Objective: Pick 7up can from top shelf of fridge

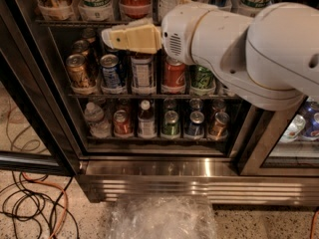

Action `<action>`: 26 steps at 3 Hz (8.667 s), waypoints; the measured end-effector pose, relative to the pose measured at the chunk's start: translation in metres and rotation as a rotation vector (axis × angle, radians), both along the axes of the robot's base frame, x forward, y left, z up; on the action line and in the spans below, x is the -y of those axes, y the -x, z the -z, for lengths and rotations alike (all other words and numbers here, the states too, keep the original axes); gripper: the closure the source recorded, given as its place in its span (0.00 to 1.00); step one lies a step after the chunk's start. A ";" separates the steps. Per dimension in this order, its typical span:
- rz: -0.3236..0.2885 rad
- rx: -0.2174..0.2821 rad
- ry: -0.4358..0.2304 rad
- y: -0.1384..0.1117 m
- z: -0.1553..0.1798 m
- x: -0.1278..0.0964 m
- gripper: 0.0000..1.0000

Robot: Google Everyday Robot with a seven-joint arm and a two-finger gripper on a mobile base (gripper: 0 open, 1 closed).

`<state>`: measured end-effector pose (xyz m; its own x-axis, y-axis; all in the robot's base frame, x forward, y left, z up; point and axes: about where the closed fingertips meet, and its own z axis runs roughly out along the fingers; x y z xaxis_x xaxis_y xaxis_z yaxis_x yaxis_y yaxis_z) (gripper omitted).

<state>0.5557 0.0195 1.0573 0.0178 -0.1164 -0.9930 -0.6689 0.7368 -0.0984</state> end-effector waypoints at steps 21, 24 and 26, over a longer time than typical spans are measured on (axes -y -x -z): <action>-0.043 0.305 0.027 -0.113 -0.015 -0.139 0.98; -0.090 0.313 -0.040 -0.105 -0.042 -0.139 1.00; -0.090 0.328 -0.077 -0.101 -0.060 -0.136 1.00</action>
Offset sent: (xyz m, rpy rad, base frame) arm 0.0128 0.0322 0.0112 0.0625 -0.0361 0.0450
